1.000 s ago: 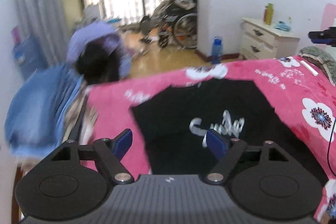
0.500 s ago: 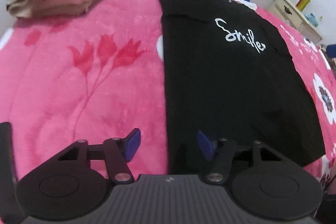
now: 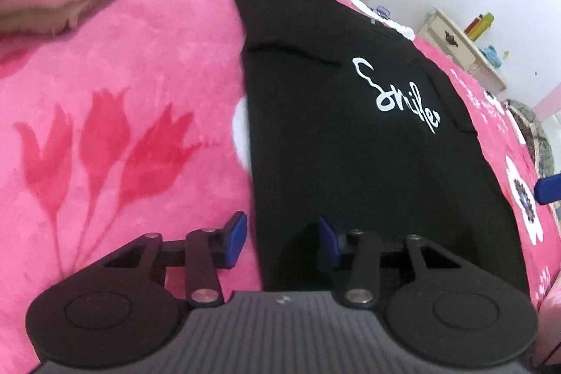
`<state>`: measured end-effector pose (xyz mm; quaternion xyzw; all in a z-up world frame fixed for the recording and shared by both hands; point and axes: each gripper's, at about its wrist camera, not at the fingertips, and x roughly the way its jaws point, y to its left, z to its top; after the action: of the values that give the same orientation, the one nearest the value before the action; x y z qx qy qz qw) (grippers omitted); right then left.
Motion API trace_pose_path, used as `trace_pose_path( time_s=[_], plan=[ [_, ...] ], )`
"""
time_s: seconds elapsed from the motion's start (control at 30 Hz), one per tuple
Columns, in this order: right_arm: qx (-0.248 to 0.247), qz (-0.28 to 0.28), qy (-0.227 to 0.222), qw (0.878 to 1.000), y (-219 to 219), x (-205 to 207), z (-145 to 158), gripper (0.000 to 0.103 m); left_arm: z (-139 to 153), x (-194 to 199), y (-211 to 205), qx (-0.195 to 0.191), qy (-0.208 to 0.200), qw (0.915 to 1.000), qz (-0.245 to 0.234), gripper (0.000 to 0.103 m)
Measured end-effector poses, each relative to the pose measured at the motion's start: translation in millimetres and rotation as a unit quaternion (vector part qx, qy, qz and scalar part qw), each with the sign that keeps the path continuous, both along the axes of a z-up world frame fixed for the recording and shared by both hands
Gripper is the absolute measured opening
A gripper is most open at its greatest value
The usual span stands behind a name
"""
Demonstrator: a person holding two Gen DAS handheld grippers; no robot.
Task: Fold clothes
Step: 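Move the left tool to the shirt hem and close on it, then close the right tool on the shirt edge beside the held hem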
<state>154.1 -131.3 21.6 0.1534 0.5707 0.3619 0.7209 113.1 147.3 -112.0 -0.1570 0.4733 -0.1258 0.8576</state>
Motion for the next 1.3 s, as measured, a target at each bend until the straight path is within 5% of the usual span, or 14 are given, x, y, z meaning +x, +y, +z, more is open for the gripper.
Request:
trace_pose_path(
  time_s=[0.27, 0.5, 0.63, 0.73, 0.97, 1.3],
  plan=[
    [-0.001, 0.006, -0.003, 1.0, -4.3, -5.6, -3.9, 0.04, -4.7, -65.5, 4.6, -0.082, 0.058, 0.9947, -0.02, 0.045],
    [-0.012, 0.017, -0.016, 1.0, 4.3, -3.4, -0.8, 0.04, -27.7, -96.2, 17.9, -0.187, 0.093, 0.9777, 0.02, 0.044],
    [-0.035, 0.031, -0.05, 0.998, 22.3, 6.2, 7.6, 0.04, -37.8, -98.8, 24.7, -0.217, 0.106, 0.9691, 0.047, 0.02],
    [-0.058, 0.041, -0.097, 0.993, 43.8, 22.7, 17.1, 0.04, -37.1, -104.0, 23.6, -0.198, 0.105, 0.9728, 0.061, 0.007],
    [-0.112, 0.032, -0.173, 0.978, 126.3, 93.6, 2.8, 0.04, -10.9, -107.3, -9.6, -0.112, 0.061, 0.9917, 0.017, 0.003],
    [-0.191, -0.02, -0.121, 0.974, 216.9, 185.0, -74.1, 0.04, 2.3, -103.3, -35.4, -0.046, 0.028, 0.9974, -0.048, 0.003]
  ],
)
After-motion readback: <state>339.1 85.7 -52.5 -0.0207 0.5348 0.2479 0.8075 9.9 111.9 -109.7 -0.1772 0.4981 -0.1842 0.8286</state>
